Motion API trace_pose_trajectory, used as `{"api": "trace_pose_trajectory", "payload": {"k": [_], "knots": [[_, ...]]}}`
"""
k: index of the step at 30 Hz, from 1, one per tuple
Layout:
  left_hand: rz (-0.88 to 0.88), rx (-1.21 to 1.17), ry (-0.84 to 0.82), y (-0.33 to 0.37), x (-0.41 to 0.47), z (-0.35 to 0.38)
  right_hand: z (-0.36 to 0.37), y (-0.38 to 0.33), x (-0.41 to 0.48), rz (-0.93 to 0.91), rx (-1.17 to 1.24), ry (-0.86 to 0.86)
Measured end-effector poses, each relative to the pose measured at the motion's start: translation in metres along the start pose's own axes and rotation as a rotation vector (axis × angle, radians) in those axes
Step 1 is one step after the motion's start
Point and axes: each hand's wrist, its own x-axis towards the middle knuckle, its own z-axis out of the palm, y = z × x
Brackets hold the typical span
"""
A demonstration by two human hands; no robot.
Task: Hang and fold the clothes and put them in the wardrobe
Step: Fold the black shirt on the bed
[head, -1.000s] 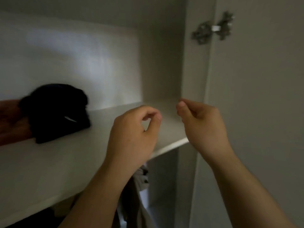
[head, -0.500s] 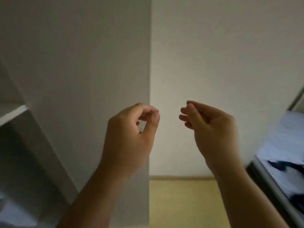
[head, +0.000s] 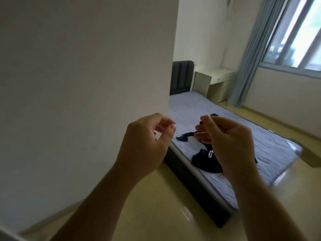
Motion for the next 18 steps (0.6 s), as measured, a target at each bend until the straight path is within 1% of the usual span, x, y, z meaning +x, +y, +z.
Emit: {"api": "trace_pose_trajectory", "payload": {"k": [4, 9, 13, 18], "knots": [[-0.010, -0.056, -0.088, 0.022, 0.028, 0.100, -0.080, 0.047, 0.043, 0.081, -0.033, 0.051], [0.004, -0.088, -0.202, 0.041, 0.061, 0.202, -0.154, 0.099, 0.086, 0.144, -0.083, 0.125], [0.033, -0.089, -0.276, 0.040, 0.090, 0.282, -0.206, 0.149, 0.125, 0.165, -0.176, 0.177], [0.011, -0.128, -0.336, 0.023, 0.131, 0.392, -0.259, 0.219, 0.196, 0.202, -0.275, 0.205]]}}
